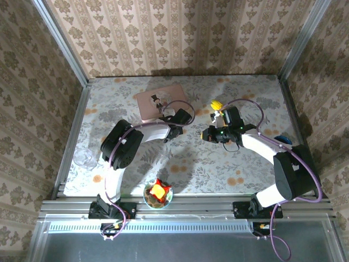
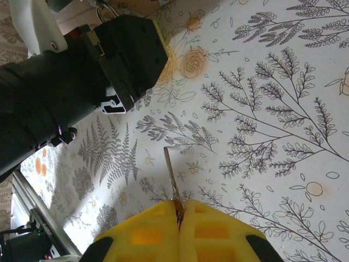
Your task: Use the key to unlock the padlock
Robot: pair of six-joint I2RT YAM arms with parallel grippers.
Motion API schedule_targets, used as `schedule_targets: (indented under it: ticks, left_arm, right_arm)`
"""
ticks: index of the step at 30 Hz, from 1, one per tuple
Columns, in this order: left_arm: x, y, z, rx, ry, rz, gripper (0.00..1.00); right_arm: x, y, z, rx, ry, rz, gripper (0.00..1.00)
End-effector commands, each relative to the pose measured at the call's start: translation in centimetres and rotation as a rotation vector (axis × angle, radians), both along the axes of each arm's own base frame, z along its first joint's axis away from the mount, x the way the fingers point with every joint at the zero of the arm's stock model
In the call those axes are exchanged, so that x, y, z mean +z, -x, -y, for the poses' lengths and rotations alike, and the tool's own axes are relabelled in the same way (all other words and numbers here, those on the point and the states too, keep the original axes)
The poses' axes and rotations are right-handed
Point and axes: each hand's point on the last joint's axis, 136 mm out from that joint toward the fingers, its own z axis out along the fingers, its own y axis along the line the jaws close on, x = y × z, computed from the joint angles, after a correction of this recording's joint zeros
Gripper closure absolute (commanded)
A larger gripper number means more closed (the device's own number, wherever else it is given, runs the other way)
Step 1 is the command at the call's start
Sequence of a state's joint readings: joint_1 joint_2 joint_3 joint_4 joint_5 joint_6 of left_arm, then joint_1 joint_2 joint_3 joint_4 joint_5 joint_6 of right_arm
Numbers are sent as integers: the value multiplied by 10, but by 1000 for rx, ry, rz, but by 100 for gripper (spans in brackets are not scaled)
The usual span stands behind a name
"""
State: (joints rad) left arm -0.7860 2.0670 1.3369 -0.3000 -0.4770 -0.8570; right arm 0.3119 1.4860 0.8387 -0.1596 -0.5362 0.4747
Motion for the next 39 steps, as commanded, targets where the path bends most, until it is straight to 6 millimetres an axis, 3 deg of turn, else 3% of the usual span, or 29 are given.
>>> schedule_targets:
  ticks: [1, 10, 19, 30, 32, 39]
  left_arm:
    - [0, 14, -3, -8, -12, -33, 52]
    - [-9, 4, 2, -14, -26, -35, 50]
    - [-12, -4, 0, -14, -12, -37, 59]
    - [-16, -7, -7, -1, -15, -50, 56]
    - [-16, -7, -8, -2, -17, -50, 59]
    - [-9, -7, -11, -21, -24, -38, 89]
  right_arm:
    - [11, 1, -2, 4, -36, 22, 100]
    - [11, 1, -3, 3, -44, 24, 100]
    - [10, 0, -4, 5, -49, 19, 100]
    - [10, -4, -11, 27, -82, 5, 100]
    - [9, -4, -12, 30, -84, 2, 100]
    - [7, -4, -11, 24, -81, -2, 100]
